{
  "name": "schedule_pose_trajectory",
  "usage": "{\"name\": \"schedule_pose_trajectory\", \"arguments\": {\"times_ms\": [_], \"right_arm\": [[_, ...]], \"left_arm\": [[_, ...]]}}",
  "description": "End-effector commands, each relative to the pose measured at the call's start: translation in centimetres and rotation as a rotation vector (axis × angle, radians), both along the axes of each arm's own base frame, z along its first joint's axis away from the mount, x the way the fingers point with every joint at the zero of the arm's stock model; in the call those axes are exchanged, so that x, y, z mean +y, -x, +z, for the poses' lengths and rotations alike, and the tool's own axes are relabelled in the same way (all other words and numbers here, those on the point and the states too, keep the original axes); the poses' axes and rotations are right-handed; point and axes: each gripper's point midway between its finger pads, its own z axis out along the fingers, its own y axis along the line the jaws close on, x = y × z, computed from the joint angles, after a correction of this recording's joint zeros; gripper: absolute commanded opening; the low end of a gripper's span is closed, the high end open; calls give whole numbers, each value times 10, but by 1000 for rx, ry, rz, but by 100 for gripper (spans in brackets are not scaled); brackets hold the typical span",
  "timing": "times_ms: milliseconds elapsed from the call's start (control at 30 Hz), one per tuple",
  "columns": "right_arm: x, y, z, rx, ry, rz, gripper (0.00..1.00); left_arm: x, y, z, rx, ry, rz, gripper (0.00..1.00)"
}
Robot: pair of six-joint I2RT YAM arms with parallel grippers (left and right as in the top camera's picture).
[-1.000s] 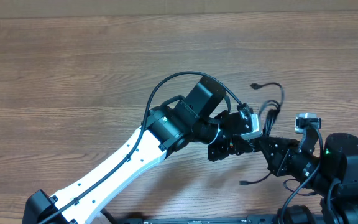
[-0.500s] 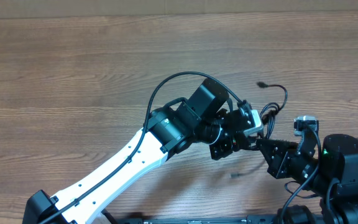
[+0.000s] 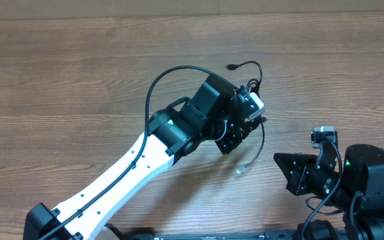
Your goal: Untangle cables
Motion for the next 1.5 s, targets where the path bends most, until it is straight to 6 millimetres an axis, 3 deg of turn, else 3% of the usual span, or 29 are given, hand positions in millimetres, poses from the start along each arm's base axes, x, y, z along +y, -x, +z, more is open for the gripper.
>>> {"name": "schedule_pose_trajectory", "arguments": {"times_ms": [0, 67, 167, 200, 267, 300, 600, 867, 1033, 1467], "right_arm": [[1, 0, 10, -40, 0, 13, 4], [1, -1, 11, -43, -2, 7, 6], [-3, -3, 9, -42, 12, -15, 40], [-5, -4, 9, -43, 19, -23, 58], [-7, -5, 8, -44, 27, -32, 74], [-7, -5, 8, -43, 27, -32, 76], [-22, -10, 3, -18, 60, -139, 77], [-49, -14, -8, 41, 106, -331, 73], [-57, -12, -12, 62, 125, -376, 73], [-66, -10, -17, 76, 167, -414, 72]], "left_arm": [[-8, 8, 24, -16, 68, -48, 4], [-13, 16, 27, -11, 93, -107, 4], [-16, 24, 30, 8, 118, -146, 4], [-18, 27, 32, 16, 131, -162, 4], [-23, 36, 36, 25, 157, -210, 4], [-26, 41, 36, 22, 161, -235, 4], [-41, 66, 38, -11, 162, -325, 4], [-42, 67, 39, -21, 166, -339, 4], [-47, 93, 54, -36, 264, -526, 4], [-48, 88, 54, -56, 260, -517, 4]]}}
